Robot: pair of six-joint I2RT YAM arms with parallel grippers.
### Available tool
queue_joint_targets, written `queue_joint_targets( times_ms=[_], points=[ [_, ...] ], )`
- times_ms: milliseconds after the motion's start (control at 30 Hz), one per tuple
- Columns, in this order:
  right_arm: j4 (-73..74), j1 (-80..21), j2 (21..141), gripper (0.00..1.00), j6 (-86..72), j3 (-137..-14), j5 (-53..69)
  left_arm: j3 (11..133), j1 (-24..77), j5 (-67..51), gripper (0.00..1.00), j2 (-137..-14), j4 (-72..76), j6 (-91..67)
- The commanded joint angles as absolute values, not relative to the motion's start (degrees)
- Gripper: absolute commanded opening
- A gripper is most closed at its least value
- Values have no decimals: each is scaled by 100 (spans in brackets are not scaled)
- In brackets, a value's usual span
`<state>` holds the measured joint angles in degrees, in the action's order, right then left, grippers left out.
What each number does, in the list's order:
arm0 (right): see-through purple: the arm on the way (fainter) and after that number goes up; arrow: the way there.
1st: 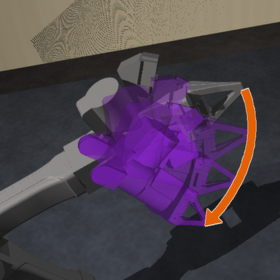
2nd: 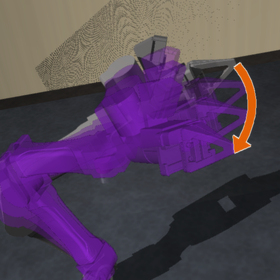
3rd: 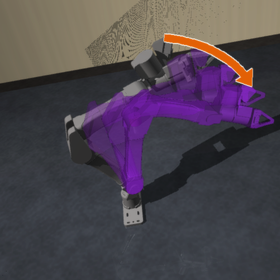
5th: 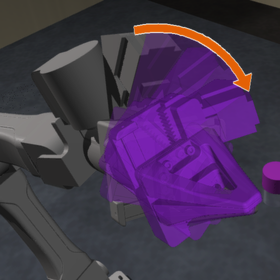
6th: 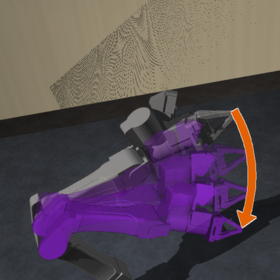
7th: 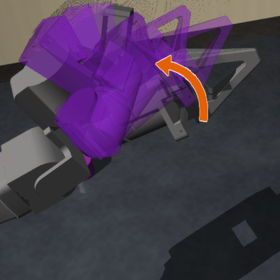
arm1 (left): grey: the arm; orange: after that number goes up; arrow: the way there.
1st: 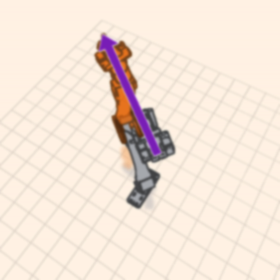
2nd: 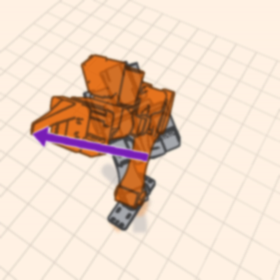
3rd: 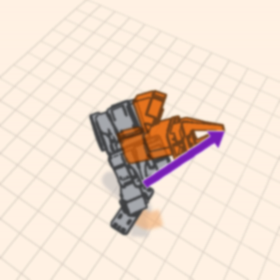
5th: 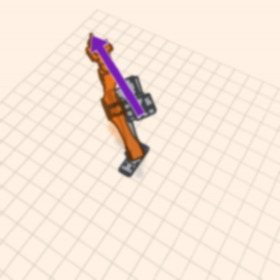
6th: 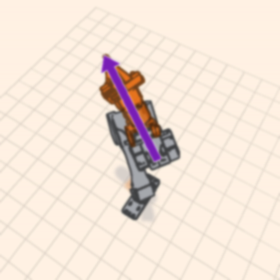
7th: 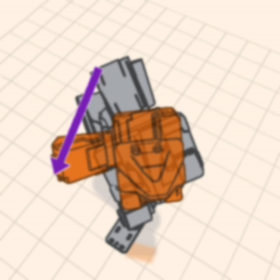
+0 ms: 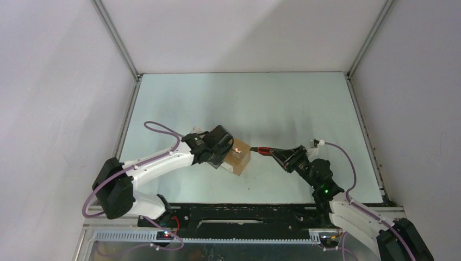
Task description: Unpack the express box
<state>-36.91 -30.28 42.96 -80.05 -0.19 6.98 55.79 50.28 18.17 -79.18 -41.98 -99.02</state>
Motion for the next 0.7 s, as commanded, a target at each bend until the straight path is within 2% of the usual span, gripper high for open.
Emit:
queue_joint_targets(
  times_ms=[0,233,667],
  points=[
    [-4140,-3033,3961,0,-7936,-127,1514,5257,5130,1133,0,-8036,-4653,-9605],
    [-3729,-2977,3614,0,-7671,-154,1819,5383,5072,1044,0,-7959,-4508,-9465],
    [-4356,-3464,4551,0,-7576,-265,1744,5322,5107,510,0,-7936,-3926,-9818]
  ],
)
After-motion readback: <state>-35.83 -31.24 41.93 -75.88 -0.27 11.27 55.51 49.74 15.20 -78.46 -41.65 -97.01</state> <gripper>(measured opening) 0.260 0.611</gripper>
